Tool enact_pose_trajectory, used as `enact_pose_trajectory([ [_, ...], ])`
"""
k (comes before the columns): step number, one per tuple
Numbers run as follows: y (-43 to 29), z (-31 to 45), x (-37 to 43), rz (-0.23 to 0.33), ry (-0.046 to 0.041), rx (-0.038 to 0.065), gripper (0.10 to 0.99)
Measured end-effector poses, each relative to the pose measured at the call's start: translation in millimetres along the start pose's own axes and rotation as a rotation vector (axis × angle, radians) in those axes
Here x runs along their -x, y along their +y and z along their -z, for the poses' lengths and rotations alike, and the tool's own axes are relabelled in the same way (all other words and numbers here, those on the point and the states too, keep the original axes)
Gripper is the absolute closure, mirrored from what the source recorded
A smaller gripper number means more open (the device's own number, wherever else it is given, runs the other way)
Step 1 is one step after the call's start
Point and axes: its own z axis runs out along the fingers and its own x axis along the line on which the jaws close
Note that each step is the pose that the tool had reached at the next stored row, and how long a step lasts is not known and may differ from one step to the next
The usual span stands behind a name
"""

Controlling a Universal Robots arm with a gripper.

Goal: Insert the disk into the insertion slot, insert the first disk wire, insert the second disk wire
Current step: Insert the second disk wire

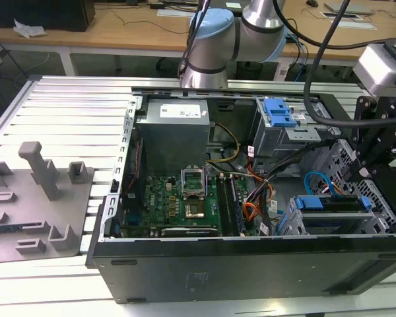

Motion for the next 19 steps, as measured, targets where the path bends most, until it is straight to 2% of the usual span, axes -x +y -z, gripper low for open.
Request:
enact_pose_trajectory([
  [8,0.8,-5.2,-0.4,0.0,-0.0001,0.0,0.98],
  [14,1.0,-17.4,-1.5,0.0,0.0,0.0,0.98],
  [19,8.5,-23.9,-1.9,0.0,-0.0001,0.0,0.98],
])
